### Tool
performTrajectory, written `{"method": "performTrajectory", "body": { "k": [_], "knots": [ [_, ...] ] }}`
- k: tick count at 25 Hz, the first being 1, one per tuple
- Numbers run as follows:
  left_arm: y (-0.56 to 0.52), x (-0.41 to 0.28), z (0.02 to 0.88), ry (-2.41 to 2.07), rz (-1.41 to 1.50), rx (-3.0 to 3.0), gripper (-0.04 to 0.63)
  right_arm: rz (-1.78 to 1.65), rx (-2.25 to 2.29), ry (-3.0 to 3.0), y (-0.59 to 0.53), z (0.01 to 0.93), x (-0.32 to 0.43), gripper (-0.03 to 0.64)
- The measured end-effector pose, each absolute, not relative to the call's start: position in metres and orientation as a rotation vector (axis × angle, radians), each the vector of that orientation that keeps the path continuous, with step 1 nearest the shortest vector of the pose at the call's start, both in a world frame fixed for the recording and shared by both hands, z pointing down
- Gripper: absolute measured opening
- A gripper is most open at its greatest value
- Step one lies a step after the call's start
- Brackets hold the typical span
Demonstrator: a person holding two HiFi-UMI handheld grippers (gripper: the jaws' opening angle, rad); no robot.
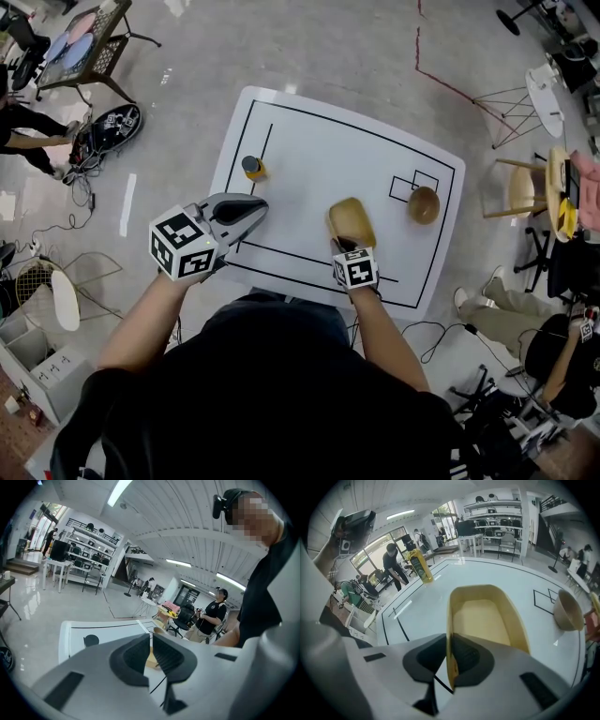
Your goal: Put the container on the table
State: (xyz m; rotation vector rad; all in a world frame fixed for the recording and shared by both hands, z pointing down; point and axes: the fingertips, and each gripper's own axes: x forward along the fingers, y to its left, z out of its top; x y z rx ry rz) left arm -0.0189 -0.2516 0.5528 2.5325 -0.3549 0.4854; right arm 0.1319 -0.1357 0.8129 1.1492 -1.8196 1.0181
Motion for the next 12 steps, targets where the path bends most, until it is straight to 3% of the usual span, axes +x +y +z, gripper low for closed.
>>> {"method": "performTrajectory", "body": {
  "k": [12],
  "knots": [
    [-0.2439, -0.0249, 0.5455, -0.369, 0.477, 2.549, 0.021, 1.014, 1.142, -1.824, -0.1337, 0.8126, 0.13, 0.075]
  ]
}}
